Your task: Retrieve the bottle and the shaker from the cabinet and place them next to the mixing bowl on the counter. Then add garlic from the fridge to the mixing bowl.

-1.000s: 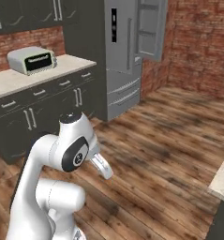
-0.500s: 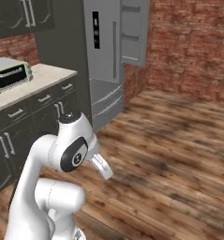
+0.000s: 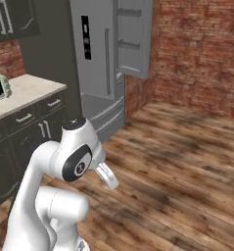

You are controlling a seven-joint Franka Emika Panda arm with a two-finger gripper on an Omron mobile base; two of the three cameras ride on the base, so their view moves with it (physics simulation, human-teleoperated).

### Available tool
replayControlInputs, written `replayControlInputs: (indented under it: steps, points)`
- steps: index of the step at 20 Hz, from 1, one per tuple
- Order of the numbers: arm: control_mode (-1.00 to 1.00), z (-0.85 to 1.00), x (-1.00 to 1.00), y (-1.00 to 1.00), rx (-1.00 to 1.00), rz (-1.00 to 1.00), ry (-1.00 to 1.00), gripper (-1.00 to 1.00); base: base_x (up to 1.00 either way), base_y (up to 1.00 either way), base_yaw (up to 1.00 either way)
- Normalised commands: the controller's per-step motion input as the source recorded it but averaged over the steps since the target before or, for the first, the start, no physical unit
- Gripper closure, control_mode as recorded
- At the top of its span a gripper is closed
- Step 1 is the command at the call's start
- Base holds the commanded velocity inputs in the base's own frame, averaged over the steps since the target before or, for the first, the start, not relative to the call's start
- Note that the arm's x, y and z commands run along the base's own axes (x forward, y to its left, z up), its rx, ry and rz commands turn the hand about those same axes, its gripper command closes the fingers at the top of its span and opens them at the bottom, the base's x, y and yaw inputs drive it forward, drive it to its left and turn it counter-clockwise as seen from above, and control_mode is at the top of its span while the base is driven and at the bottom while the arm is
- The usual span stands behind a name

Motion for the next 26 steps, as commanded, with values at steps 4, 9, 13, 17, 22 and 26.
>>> replayControlInputs:
  steps: [4,9,13,17,22,26]
  points:
    - [1.00,0.00,0.00,0.00,0.00,0.00,0.00,-1.00,1.00,-0.68,0.32]
    - [1.00,0.00,0.00,0.00,0.00,0.00,0.00,-1.00,1.00,-0.89,0.43]
    - [1.00,0.00,0.00,0.00,0.00,0.00,0.00,-1.00,0.89,-0.85,0.52]
    - [1.00,0.00,0.00,0.00,0.00,0.00,0.00,-1.00,0.64,-0.85,0.60]
    - [1.00,0.00,0.00,0.00,0.00,0.00,0.00,-1.00,0.19,-0.88,0.65]
    - [1.00,0.00,0.00,0.00,0.00,0.00,0.00,-1.00,0.00,-0.89,0.62]
